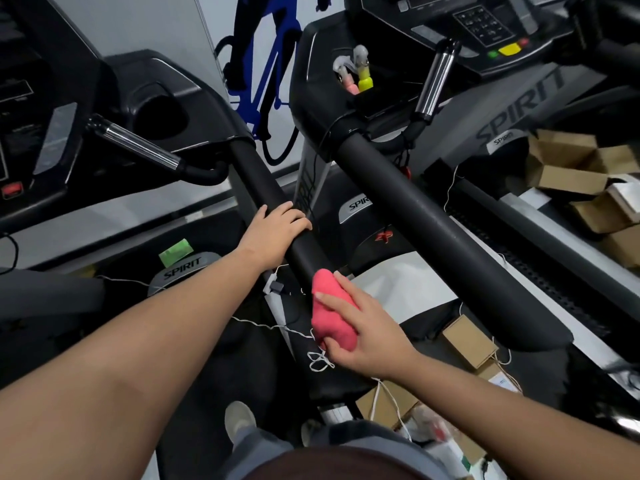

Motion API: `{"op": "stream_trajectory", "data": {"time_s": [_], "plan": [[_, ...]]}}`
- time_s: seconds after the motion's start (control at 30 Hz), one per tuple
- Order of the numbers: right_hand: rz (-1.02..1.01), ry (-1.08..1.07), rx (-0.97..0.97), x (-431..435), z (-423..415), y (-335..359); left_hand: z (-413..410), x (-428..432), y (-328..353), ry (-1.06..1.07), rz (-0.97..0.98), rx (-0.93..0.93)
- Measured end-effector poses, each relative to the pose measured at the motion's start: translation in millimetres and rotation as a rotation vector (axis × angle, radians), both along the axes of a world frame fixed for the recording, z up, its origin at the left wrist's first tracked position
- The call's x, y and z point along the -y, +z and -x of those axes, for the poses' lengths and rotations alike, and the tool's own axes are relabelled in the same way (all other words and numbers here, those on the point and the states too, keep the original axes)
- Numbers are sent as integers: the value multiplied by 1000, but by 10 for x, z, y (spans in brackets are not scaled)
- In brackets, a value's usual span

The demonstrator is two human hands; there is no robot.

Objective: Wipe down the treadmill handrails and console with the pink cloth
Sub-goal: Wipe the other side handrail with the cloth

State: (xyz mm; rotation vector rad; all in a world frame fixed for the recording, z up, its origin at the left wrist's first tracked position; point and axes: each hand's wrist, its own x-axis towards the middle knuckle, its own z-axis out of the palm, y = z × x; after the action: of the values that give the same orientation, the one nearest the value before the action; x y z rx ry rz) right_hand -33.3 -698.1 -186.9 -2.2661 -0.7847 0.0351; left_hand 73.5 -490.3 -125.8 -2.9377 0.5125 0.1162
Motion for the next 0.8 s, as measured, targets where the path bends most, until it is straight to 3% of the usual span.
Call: {"op": "stream_trajectory", "data": {"time_s": [0.17, 0.33, 0.43, 0.63, 0.8], "plan": [[-377, -220, -670, -12, -186, -5, 20, 22, -16, 27, 27, -3], [-469, -181, -956, -97, -447, 120, 31, 39, -35, 38, 47, -1], [-377, -226, -875, -193, -526, 215, 33, 38, -48, 38, 54, -8], [49, -276, -659, -430, -716, 426, -20, -57, 42, 0, 93, -90], [315, -249, -365, -843, -843, 527, 62, -295, 30, 167, 310, 143]]}}
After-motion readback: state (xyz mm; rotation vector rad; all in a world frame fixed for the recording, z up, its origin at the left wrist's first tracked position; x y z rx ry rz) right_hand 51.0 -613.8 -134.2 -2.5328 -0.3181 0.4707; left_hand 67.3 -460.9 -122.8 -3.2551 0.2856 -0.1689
